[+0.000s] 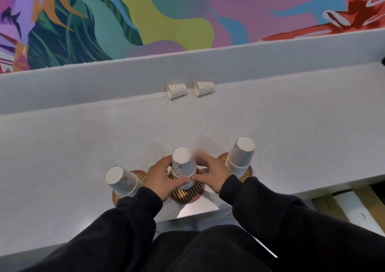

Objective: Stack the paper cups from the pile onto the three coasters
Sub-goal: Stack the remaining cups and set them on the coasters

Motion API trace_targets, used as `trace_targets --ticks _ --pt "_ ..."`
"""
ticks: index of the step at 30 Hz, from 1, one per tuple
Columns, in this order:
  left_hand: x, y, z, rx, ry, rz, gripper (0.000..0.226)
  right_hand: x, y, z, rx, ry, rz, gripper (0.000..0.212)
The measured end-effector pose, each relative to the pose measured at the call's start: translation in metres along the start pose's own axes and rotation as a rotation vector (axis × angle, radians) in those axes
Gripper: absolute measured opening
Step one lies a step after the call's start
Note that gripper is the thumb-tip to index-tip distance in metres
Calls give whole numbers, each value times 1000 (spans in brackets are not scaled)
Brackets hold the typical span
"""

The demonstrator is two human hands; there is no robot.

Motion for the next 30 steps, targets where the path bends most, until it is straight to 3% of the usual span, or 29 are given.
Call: trace_targets --ticks 16,22,30 --pt "-14 1 -15 4 -19 -10 75 -11 -9 9 -12 94 -41 77" --pt "1 4 7 -142 91 -15 94 -9 -8 7 18 71 -50 80" --pt "34 2 45 -255 145 99 61 -11 -9 8 -14 -13 -48 74"
Point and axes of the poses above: each hand's wrist, its own y-axis away from the middle knuckle, its own x-axis out of the back of the hand, z = x × y, the point moved 8 cm from there along -y, towards the middle knuckle, and after that the axes turned 10 degrees about z, right-handed, at the moved point
